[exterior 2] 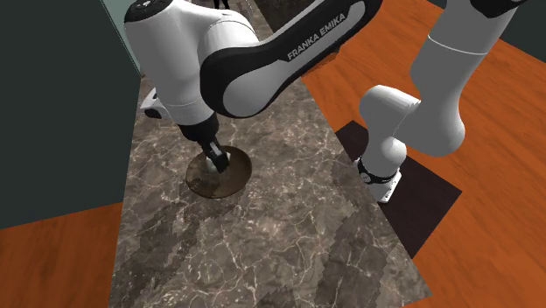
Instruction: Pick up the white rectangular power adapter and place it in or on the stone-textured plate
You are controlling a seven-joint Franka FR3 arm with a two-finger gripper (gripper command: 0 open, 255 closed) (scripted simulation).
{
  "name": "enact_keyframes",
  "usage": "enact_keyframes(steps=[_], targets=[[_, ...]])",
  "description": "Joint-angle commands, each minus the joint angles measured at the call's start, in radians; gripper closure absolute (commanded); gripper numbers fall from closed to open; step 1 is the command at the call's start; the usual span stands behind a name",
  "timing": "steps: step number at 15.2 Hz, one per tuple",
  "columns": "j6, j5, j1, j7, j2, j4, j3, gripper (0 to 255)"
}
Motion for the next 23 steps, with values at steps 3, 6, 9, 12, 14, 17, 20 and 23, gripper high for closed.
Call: enact_keyframes(steps=[3,6,9,12,14,17,20,23], targets=[[0.044,0.007,-0.001,-0.007,0.019,-0.026,-0.005,255],[0.044,0.007,-0.001,-0.007,0.019,-0.026,-0.005,255],[0.044,0.007,-0.001,-0.007,0.019,-0.026,-0.005,255],[0.044,0.007,-0.001,-0.007,0.019,-0.026,-0.005,0],[0.044,0.007,-0.001,-0.007,0.019,-0.026,-0.005,0],[-0.024,0.001,0.001,-0.001,0.000,0.025,0.001,0],[-0.084,-0.001,0.003,0.002,-0.011,0.075,0.006,0],[-0.084,-0.001,0.003,0.002,-0.011,0.075,0.006,0]])
